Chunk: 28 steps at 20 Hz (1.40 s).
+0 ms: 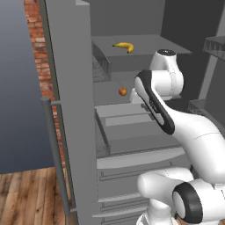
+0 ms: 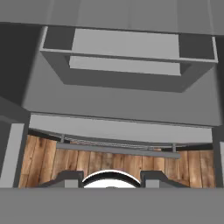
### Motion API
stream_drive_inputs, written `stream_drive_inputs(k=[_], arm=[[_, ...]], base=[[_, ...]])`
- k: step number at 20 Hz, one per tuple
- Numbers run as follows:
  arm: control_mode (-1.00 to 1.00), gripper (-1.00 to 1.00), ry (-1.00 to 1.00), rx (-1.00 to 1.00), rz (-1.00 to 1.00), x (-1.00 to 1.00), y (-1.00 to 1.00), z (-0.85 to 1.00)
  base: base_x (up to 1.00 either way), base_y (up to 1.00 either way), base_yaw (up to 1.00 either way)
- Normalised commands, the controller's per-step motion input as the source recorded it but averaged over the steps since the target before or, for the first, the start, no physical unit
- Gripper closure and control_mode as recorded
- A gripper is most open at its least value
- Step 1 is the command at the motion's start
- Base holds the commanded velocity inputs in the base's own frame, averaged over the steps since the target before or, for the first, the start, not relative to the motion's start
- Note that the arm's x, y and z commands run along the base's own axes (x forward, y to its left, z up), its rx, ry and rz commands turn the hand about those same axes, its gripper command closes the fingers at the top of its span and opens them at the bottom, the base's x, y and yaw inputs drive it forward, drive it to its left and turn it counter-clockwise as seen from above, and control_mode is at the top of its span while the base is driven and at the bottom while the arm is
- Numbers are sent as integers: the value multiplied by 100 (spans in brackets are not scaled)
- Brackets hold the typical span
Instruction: Pick the banana and apple from the fridge and place them inside the tupperware on the counter.
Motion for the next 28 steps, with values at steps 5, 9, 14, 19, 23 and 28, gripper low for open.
stream_drive_inputs(k=[5,9,14,19,23,28], arm=[[-100,-100,-12,0,0,-23,-5,5],[-100,-100,-27,0,0,-30,-11,25],[-100,-100,-30,1,0,-11,-2,50],[-100,-100,-34,3,0,-2,0,77],[-100,-100,-24,5,0,0,0,80],[-100,-100,-8,5,0,16,2,53]], base=[[0,0,0],[0,0,0],[0,0,0],[0,0,0],[0,0,0],[0,0,0]])
